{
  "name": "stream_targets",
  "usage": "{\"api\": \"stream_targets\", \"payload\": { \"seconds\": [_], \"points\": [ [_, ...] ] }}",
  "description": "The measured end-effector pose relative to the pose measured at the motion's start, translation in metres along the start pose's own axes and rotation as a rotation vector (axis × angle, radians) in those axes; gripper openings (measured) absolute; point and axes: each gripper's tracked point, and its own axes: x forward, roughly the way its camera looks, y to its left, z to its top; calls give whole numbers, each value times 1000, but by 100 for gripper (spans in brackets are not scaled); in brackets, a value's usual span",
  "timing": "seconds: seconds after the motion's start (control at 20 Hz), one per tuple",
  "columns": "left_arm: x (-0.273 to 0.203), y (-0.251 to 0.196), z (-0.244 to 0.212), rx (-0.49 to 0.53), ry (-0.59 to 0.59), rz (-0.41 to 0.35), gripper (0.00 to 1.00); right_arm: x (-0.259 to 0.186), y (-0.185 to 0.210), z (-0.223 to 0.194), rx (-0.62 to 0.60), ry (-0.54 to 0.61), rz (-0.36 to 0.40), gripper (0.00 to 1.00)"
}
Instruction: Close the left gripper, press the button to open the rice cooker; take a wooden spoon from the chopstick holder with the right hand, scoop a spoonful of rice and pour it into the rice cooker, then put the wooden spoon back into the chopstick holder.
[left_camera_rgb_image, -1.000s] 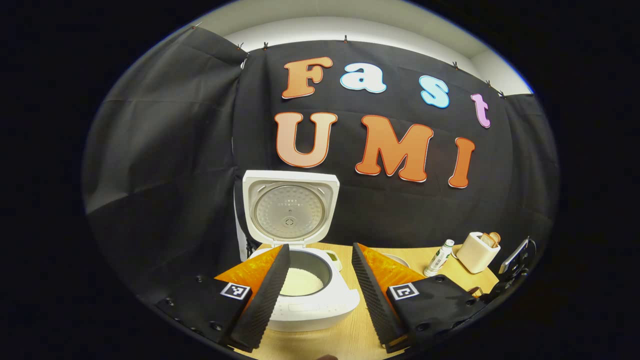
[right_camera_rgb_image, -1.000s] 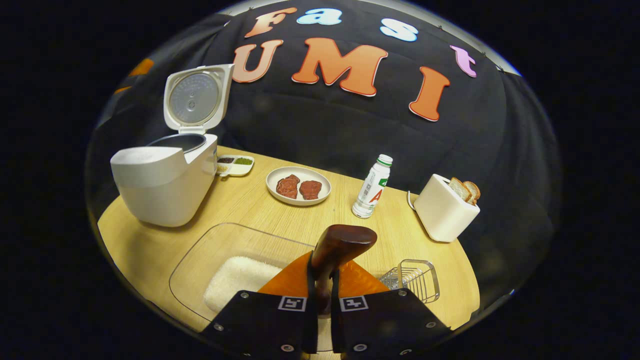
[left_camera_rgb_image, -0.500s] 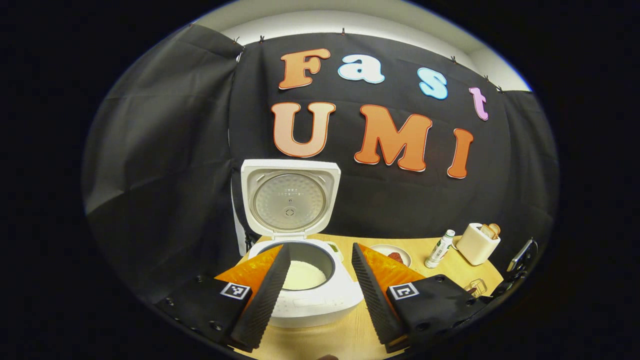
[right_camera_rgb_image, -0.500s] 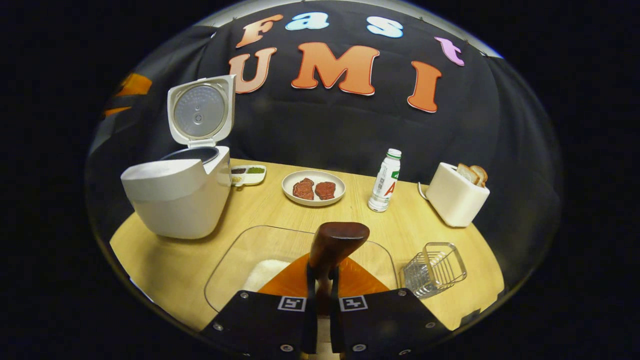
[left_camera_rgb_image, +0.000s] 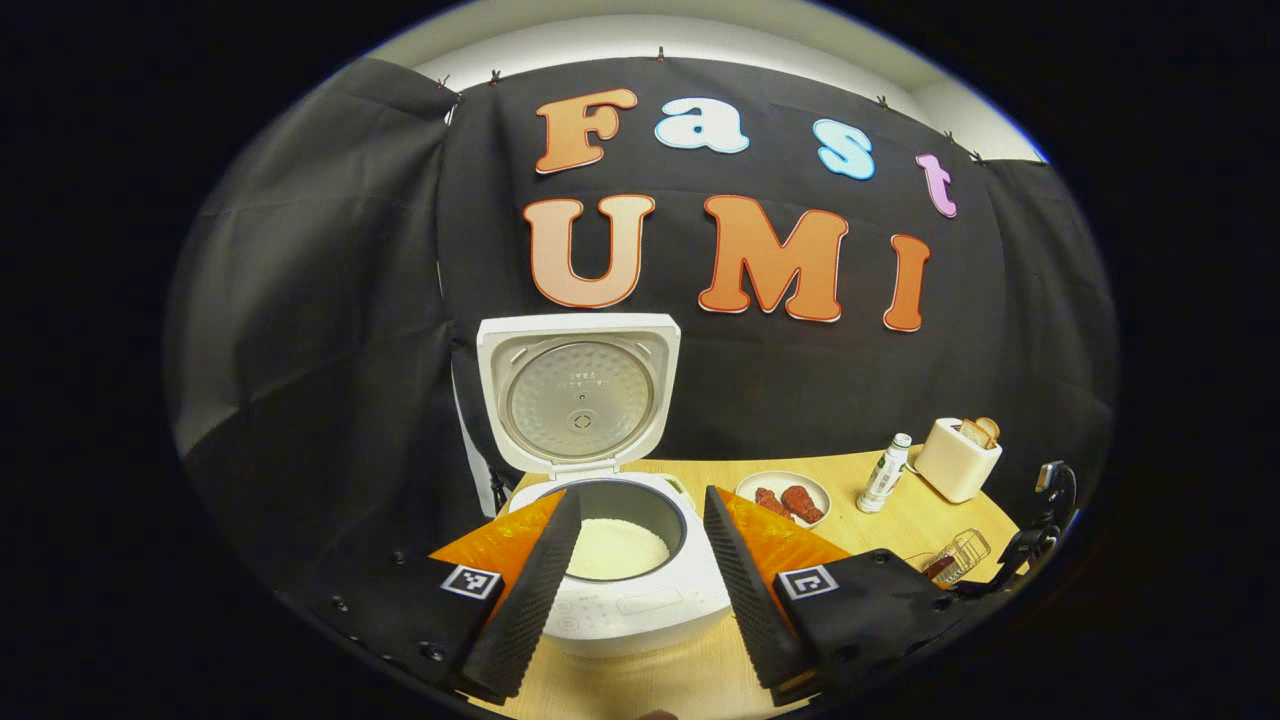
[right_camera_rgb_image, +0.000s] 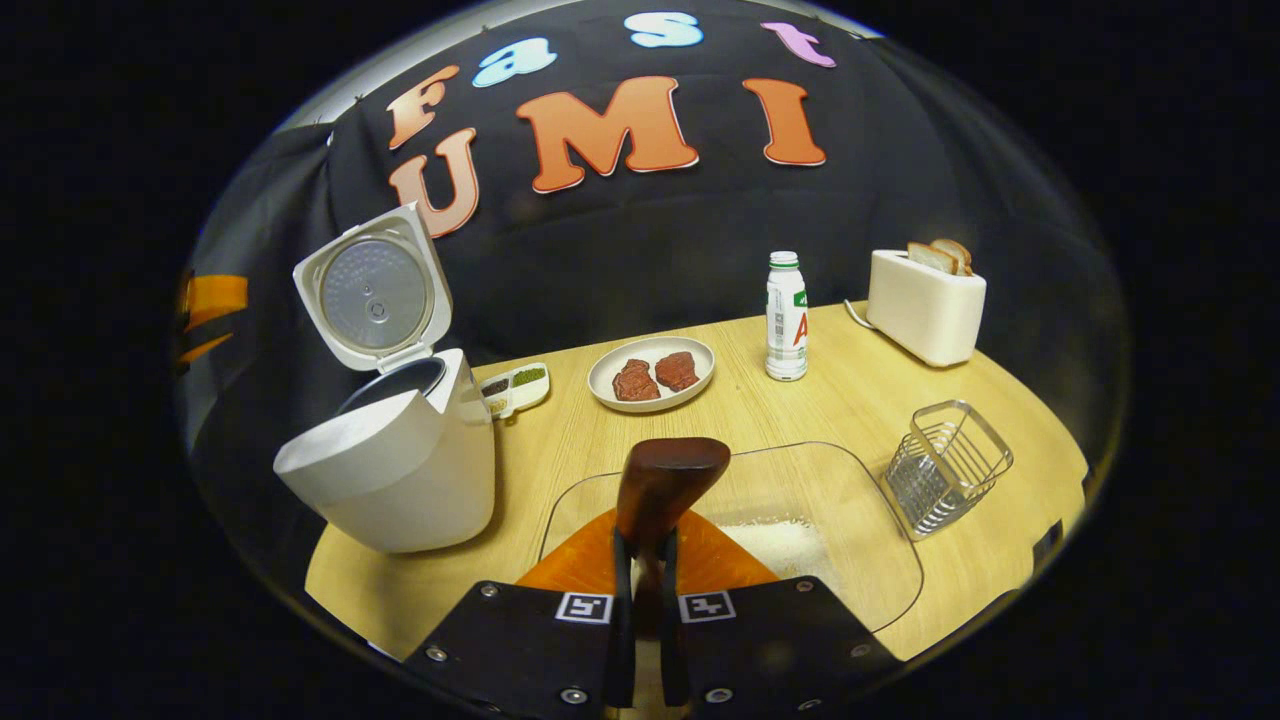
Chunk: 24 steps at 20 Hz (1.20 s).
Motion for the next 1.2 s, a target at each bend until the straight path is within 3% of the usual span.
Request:
{"api": "stream_targets", "payload": {
  "seconds": [0.2,0.45,1.0,1.2],
  "points": [
    [2,8,-2,7,1,-21,86,1,-7,-1,138,27,-16,10],
    [0,13,0,5,0,-18,86,3,-14,-6,353,64,23,10],
    [-5,-11,9,-2,-9,-19,86,1,-32,17,692,98,238,10],
    [-3,-24,16,-13,-23,-23,86,-5,-53,31,755,76,256,10]
  ]
}}
